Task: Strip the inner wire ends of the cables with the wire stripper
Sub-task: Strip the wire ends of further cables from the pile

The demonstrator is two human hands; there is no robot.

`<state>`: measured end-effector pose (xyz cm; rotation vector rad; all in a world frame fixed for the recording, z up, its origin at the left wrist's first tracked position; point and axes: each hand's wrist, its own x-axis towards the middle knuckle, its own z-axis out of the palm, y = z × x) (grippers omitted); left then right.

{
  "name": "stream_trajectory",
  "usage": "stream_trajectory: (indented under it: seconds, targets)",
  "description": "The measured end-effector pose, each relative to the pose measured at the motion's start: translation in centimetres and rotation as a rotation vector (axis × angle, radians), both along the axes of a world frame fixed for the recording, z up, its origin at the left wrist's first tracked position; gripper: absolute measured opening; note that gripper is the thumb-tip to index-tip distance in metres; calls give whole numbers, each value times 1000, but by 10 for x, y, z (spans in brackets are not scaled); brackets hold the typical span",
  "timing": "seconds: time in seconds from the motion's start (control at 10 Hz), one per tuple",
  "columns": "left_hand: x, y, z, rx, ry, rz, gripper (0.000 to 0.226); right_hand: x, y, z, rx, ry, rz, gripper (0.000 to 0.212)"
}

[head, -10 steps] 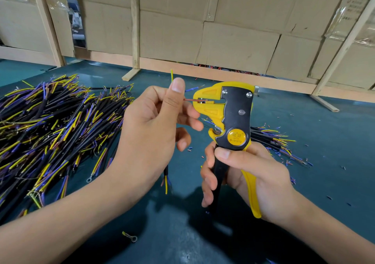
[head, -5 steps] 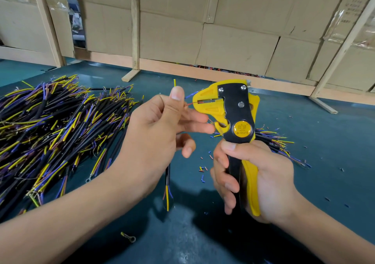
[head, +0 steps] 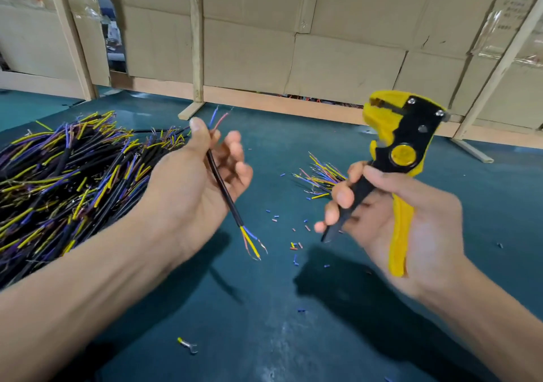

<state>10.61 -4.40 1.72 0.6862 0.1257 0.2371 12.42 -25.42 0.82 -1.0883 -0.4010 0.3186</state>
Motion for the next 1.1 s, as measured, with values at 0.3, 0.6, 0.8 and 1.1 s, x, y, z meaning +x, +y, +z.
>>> stream_trajectory:
  seconds: [0.3,0.6,0.8,1.1]
  targets:
    - [2,-12,-6,-34,-67,-135,19,-21,22,-16,-303,-109,16,6]
    - [1,-2,-15,1101,-105,168,30,-16,10,0,-277,-153,-138,15]
    - [4,37,-23,2535,681,488,51,43,-54,13,-1469,-690,-740,15]
    - [2,40,-16,2593,735,332,25,62,-76,-3,-1758,-566,-512,49]
